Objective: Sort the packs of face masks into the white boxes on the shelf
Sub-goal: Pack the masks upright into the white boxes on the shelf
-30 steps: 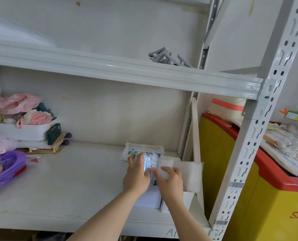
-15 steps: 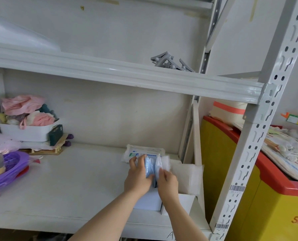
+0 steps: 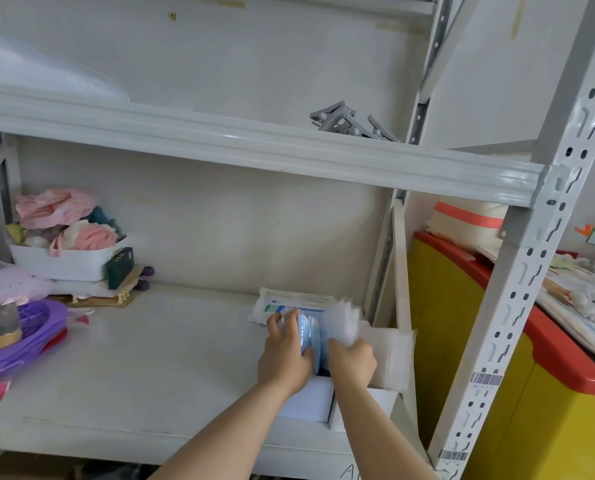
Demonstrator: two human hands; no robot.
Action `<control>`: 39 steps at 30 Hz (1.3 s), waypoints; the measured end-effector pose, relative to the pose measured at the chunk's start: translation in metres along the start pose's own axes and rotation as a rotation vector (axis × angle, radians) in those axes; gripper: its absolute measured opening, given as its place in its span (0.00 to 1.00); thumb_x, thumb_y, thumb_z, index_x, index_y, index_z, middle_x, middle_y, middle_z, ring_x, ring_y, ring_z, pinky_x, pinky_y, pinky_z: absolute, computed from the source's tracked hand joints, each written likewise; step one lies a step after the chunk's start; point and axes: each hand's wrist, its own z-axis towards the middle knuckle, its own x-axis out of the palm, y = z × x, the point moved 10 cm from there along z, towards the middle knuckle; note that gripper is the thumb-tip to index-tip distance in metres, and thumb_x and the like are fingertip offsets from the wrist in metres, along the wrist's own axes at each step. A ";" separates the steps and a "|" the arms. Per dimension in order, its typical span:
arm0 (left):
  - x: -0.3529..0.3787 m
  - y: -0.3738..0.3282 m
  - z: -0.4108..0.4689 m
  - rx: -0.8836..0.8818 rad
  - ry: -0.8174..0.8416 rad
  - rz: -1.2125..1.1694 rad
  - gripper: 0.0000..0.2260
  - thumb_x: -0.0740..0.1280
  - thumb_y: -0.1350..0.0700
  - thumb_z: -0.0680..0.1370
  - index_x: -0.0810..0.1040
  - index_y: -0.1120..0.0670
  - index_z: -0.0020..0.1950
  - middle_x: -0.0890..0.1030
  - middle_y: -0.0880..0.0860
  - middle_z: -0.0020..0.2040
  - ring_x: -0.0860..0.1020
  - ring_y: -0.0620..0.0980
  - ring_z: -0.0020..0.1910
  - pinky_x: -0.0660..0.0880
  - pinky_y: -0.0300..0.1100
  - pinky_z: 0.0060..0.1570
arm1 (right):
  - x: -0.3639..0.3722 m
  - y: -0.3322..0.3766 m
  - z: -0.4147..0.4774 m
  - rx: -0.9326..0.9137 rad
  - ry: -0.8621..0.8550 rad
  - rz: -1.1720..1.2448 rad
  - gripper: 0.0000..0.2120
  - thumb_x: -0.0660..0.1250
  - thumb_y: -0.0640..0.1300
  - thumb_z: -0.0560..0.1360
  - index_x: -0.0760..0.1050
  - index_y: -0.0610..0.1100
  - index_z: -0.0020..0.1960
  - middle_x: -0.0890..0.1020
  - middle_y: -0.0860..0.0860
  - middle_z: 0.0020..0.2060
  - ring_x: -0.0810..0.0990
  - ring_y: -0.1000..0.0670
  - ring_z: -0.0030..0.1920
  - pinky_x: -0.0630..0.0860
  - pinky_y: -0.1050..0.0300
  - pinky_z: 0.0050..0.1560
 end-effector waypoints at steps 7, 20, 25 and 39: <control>0.001 0.000 0.001 -0.015 0.012 0.046 0.26 0.62 0.56 0.77 0.56 0.48 0.73 0.52 0.54 0.73 0.77 0.60 0.58 0.76 0.50 0.50 | -0.061 0.045 -0.016 -0.379 -0.329 -0.008 0.09 0.58 0.49 0.81 0.73 0.44 0.51 0.77 0.50 0.37 0.80 0.49 0.36 0.81 0.55 0.36; -0.002 -0.004 0.005 0.046 0.059 0.018 0.29 0.66 0.46 0.76 0.57 0.41 0.74 0.53 0.51 0.75 0.78 0.58 0.58 0.75 0.45 0.54 | -0.042 0.054 -0.034 -0.686 -0.182 -0.261 0.27 0.63 0.39 0.77 0.59 0.48 0.74 0.67 0.48 0.73 0.65 0.46 0.73 0.67 0.50 0.69; -0.007 -0.004 0.007 0.066 0.008 -0.243 0.19 0.55 0.42 0.81 0.60 0.36 0.73 0.58 0.50 0.74 0.76 0.51 0.63 0.67 0.38 0.57 | -0.005 0.080 -0.105 -1.271 -0.180 -0.410 0.19 0.54 0.36 0.72 0.70 0.39 0.62 0.77 0.42 0.61 0.73 0.44 0.63 0.77 0.52 0.60; -0.036 0.026 0.021 0.023 -0.098 -0.486 0.34 0.65 0.54 0.80 0.47 0.44 0.79 0.54 0.50 0.78 0.56 0.47 0.77 0.55 0.39 0.69 | 0.022 0.037 -0.071 -1.078 -0.123 -0.853 0.36 0.73 0.47 0.67 0.66 0.48 0.73 0.68 0.43 0.72 0.61 0.41 0.73 0.62 0.43 0.72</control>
